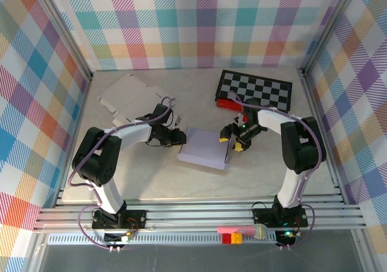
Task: Fold the paper box
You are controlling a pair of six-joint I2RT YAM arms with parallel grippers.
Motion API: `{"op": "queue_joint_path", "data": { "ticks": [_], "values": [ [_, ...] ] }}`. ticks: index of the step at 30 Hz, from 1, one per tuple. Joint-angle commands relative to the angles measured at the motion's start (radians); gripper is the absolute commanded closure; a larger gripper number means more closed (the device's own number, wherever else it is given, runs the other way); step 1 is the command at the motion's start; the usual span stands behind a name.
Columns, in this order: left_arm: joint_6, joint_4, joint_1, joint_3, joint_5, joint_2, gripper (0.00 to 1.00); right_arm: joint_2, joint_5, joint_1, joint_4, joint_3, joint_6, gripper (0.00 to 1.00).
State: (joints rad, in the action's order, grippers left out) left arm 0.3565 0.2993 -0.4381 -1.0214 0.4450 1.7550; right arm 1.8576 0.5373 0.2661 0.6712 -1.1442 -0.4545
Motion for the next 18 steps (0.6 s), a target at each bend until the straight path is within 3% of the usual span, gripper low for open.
{"op": "queue_joint_path", "data": {
  "ticks": [1, 6, 14, 18],
  "values": [
    [0.018, -0.012, -0.006, 0.015, 0.016, 0.003, 0.71, 0.027, 0.07, -0.005, -0.011, -0.006, 0.036, 0.27],
    [0.033, -0.061, -0.022, 0.011, 0.019, 0.022, 0.74, 0.034, 0.08, -0.004, -0.022, 0.001, 0.036, 0.27],
    [0.076, -0.093, -0.021, 0.042, 0.004, 0.024, 0.94, 0.011, 0.12, -0.004, -0.061, 0.038, 0.066, 0.27],
    [0.1, -0.128, -0.003, 0.071, 0.028, 0.027, 0.95, -0.05, 0.117, -0.007, -0.127, 0.091, 0.083, 0.22]
  ]
}}
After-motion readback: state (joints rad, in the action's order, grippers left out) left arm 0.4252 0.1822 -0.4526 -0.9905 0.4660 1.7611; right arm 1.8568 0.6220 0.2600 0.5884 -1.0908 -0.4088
